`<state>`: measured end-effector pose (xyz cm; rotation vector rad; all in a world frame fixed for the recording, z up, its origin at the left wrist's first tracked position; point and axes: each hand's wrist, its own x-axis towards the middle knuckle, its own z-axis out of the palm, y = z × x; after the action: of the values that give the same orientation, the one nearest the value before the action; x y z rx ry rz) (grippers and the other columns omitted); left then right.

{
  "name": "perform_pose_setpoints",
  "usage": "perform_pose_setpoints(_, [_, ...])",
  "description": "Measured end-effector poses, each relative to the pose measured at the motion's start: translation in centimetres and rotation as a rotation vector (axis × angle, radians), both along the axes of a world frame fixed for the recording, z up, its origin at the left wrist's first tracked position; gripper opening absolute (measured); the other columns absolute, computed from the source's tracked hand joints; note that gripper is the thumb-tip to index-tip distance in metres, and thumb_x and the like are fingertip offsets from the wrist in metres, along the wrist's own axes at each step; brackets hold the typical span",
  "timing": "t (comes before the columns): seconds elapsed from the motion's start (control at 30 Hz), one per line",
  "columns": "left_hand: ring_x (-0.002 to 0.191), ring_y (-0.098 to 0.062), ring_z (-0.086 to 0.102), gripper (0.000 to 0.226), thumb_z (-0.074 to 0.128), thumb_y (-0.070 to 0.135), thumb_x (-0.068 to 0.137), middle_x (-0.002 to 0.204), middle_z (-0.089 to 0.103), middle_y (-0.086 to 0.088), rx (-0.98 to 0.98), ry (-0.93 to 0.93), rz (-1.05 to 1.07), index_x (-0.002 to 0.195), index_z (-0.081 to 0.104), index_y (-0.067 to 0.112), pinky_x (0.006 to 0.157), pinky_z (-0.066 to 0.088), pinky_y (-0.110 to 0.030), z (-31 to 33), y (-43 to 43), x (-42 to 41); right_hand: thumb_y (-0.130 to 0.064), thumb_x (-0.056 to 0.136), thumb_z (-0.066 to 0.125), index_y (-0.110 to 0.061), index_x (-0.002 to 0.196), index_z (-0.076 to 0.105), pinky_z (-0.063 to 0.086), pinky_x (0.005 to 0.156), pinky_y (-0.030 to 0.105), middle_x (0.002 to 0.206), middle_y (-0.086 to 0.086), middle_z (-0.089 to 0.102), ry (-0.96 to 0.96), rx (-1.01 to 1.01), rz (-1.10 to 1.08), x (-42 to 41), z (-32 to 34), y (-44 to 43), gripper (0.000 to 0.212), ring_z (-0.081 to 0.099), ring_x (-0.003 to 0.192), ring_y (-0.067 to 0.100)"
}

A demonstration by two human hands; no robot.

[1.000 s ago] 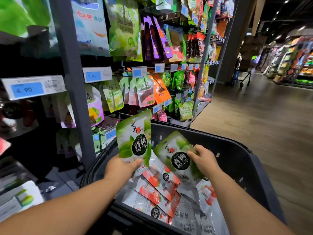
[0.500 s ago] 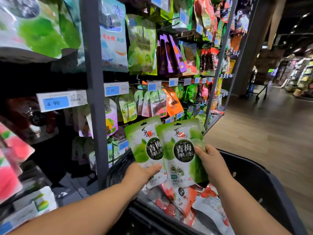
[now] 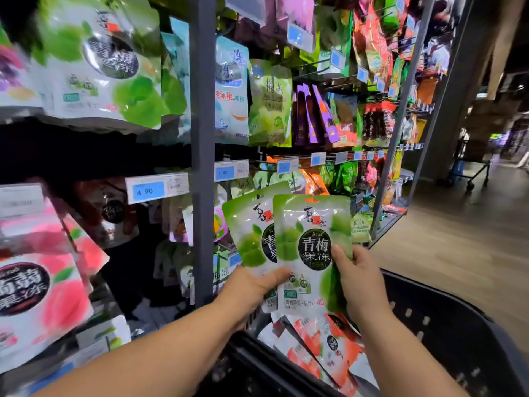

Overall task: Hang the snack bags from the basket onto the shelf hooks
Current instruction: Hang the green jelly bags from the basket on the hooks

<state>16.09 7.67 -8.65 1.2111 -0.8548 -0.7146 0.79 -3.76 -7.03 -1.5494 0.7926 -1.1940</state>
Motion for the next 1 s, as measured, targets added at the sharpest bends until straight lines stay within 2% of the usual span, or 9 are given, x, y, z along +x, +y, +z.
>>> perform_pose_setpoints(0.1, [0.103,-0.022,0.071,0.052,0.094,0.028,0.057,0.105,0.076,-0.006,-0.009,0.029,0.012,0.102,0.076,0.01,0.102,0.05,-0.047,0.8,1.1,0.7,-0.033,0.095,0.062,-0.015,0.086,0.064,0.053,0.071,0.041,0.086,0.013,0.07,-0.053,0.011,0.062,0.4,1.2,1.2,0.019,0.066,0.078,0.032])
perform_pose_setpoints(0.2, [0.102,-0.025,0.071,0.059,0.094,0.04,0.049,0.103,0.076,-0.008,-0.002,0.002,0.054,0.098,0.078,0.01,0.102,0.049,-0.05,1.5,2.3,1.7,-0.026,0.096,0.063,-0.025,0.102,0.065,0.058,0.078,0.042,0.1,0.004,0.073,-0.012,0.003,0.195,0.7,1.7,2.2,0.006,0.071,0.09,0.022])
perform_pose_setpoints(0.3, [0.098,-0.026,0.073,0.058,0.089,0.046,0.044,0.099,0.077,-0.007,0.001,-0.015,0.121,0.092,0.08,0.015,0.098,0.051,-0.051,2.1,3.6,2.9,-0.025,0.082,0.08,-0.037,0.121,0.053,0.057,0.087,0.052,0.115,0.0,0.069,0.083,0.054,0.367,1.3,1.7,3.2,0.049,0.069,0.102,0.024])
perform_pose_setpoints(0.4, [0.096,-0.027,0.073,0.043,0.091,0.037,0.051,0.097,0.077,-0.007,-0.004,-0.039,0.161,0.087,0.08,0.017,0.096,0.052,-0.052,2.8,4.9,3.6,-0.007,0.073,0.084,-0.045,0.131,0.038,0.058,0.088,0.046,0.117,-0.005,0.065,0.124,0.078,0.483,1.9,2.1,4.2,0.083,0.069,0.103,0.022])
perform_pose_setpoints(0.5, [0.095,-0.023,0.073,0.044,0.088,0.035,0.053,0.097,0.077,-0.002,-0.011,-0.063,0.208,0.092,0.079,0.016,0.096,0.053,-0.05,3.9,6.1,4.2,-0.003,0.069,0.086,-0.044,0.133,0.036,0.058,0.078,0.036,0.116,-0.006,0.066,0.116,0.084,0.508,2.6,2.8,5.0,0.091,0.071,0.1,0.02])
perform_pose_setpoints(0.63, [0.095,-0.018,0.073,0.054,0.093,0.044,0.051,0.096,0.077,0.003,-0.001,-0.128,0.287,0.096,0.077,0.018,0.095,0.054,-0.045,5.5,7.6,4.6,-0.019,0.046,0.098,-0.031,0.133,0.045,0.056,0.091,0.052,0.114,0.003,0.072,-0.011,0.146,0.488,4.1,3.4,5.9,0.102,0.072,0.1,0.027])
perform_pose_setpoints(0.7, [0.092,-0.015,0.072,0.037,0.09,0.037,0.063,0.092,0.077,0.006,0.023,-0.184,0.363,0.093,0.077,0.019,0.092,0.054,-0.037,6.7,8.2,5.0,-0.014,0.049,0.098,-0.023,0.127,0.05,0.056,0.09,0.054,0.111,0.009,0.073,-0.093,0.161,0.501,4.8,4.0,6.4,0.092,0.072,0.099,0.031])
perform_pose_setpoints(0.87, [0.078,-0.001,0.065,0.023,0.083,0.037,0.075,0.086,0.071,0.013,0.052,-0.376,0.448,0.091,0.073,0.023,0.064,0.045,-0.011,12.0,9.6,6.0,-0.004,0.066,0.077,-0.01,0.119,0.058,0.06,0.067,0.034,0.101,0.012,0.076,-0.253,0.144,0.536,6.8,7.7,7.9,0.057,0.074,0.089,0.029])
perform_pose_setpoints(1.0, [0.066,-0.005,0.063,0.014,0.077,0.037,0.081,0.075,0.067,0.014,0.05,-0.462,0.536,0.079,0.067,0.028,0.05,0.039,-0.012,14.9,11.5,7.0,-0.01,0.07,0.075,-0.004,0.125,0.058,0.062,0.074,0.04,0.11,0.018,0.073,-0.309,0.124,0.557,8.6,11.1,8.4,0.057,0.071,0.098,0.036])
